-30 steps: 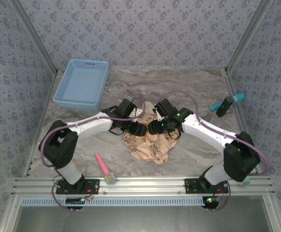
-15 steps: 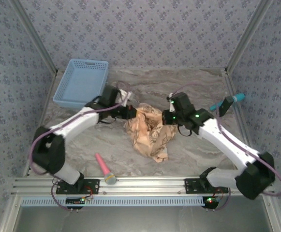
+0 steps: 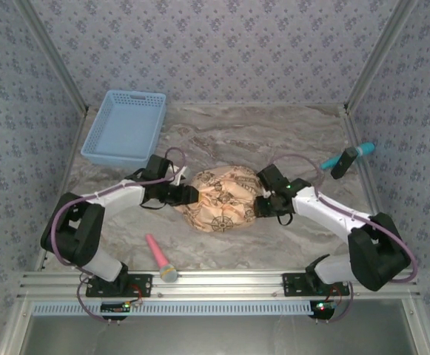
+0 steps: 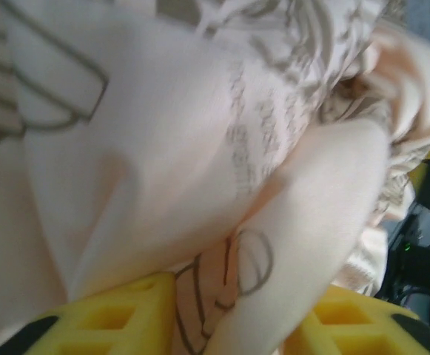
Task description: Fold the inside-out t-shirt
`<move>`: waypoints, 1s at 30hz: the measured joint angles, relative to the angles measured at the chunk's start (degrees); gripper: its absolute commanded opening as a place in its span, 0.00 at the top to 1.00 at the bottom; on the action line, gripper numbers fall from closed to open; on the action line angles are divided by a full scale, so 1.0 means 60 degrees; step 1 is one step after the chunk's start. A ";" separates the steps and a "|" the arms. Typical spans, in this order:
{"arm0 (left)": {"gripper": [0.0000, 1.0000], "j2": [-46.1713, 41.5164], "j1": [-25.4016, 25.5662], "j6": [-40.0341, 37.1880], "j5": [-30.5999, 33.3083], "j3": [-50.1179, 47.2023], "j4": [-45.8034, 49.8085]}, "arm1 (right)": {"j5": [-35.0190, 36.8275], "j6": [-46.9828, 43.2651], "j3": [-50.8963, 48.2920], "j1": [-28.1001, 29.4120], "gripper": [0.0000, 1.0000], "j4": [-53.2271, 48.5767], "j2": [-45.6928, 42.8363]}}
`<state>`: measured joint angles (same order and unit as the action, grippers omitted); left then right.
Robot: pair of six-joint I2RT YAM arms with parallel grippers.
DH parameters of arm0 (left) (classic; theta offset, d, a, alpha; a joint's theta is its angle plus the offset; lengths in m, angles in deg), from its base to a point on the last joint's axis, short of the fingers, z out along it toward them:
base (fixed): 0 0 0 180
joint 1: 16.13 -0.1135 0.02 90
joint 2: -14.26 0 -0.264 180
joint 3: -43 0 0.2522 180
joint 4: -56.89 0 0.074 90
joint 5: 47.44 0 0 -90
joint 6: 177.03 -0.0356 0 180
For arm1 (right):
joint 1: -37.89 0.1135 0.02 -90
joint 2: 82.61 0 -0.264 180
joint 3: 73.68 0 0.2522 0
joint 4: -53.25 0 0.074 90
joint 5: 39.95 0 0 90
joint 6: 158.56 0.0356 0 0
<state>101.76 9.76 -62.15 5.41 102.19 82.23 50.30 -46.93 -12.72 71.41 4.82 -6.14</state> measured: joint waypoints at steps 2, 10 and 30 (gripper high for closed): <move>0.57 -0.0178 0.0025 -0.0284 0.0306 0.0237 0.0601 | -0.0237 -0.0386 0.0729 0.0368 0.50 -0.0044 -0.0193; 0.40 -0.1832 0.0291 -0.0590 0.1096 0.0386 0.1650 | -0.1508 -0.2379 0.2266 0.1173 0.45 0.0896 0.0270; 1.00 0.0707 0.1319 0.1093 0.3799 0.1825 0.1242 | -0.0452 -0.0962 0.1949 -0.0233 1.00 0.2157 0.1759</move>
<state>106.00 17.67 -55.59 28.21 113.14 89.68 47.59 -52.70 -1.02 70.01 17.76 4.42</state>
